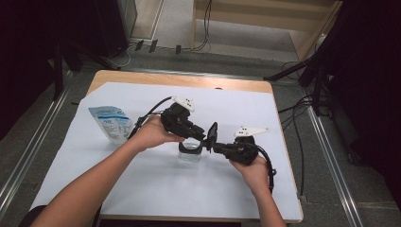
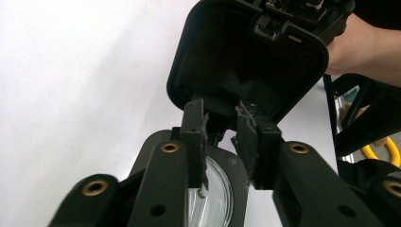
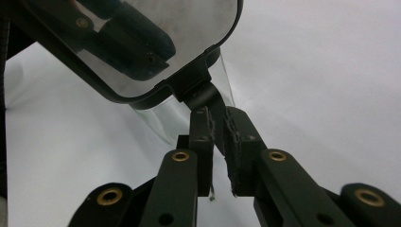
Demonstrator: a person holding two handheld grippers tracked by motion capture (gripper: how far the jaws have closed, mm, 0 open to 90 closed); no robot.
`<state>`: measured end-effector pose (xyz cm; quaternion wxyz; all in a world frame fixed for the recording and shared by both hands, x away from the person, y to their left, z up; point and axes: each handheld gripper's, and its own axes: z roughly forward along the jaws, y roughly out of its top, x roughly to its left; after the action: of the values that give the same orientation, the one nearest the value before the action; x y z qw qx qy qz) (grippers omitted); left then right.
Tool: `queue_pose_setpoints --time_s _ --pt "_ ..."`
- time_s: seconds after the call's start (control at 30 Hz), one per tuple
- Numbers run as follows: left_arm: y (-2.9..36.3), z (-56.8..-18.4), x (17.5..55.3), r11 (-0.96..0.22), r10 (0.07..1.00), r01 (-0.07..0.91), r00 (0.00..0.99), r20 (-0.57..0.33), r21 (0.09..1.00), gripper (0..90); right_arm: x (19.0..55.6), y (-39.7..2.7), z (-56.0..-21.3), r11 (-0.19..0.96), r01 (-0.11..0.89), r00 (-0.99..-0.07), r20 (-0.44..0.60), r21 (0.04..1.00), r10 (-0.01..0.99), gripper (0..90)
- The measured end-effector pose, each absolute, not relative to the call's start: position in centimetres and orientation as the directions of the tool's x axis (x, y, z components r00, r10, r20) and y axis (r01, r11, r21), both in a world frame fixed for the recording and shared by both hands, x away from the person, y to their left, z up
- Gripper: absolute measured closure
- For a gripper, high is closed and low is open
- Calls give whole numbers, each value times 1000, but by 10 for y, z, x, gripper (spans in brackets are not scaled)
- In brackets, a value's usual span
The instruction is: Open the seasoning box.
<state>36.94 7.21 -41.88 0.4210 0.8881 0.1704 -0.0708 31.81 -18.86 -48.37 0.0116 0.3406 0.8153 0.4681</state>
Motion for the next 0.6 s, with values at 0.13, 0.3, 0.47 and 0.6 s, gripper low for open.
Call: queue_pose_setpoints --time_s 0.13,0.3,0.47,0.6 --pt "78 -414 368 -582 253 362 931 -262 728 622 317 -189 -483 342 526 -779 280 779 561 762" --pt "87 -413 365 -571 274 381 924 -268 727 473 312 -188 -484 372 508 -794 256 777 551 700" --pt "98 -416 361 -554 268 405 914 -304 727 383 310 -185 -482 381 490 -805 239 784 543 671" --pt "108 -417 356 -538 271 410 911 -310 737 361 304 -186 -479 379 486 -809 242 787 536 665"
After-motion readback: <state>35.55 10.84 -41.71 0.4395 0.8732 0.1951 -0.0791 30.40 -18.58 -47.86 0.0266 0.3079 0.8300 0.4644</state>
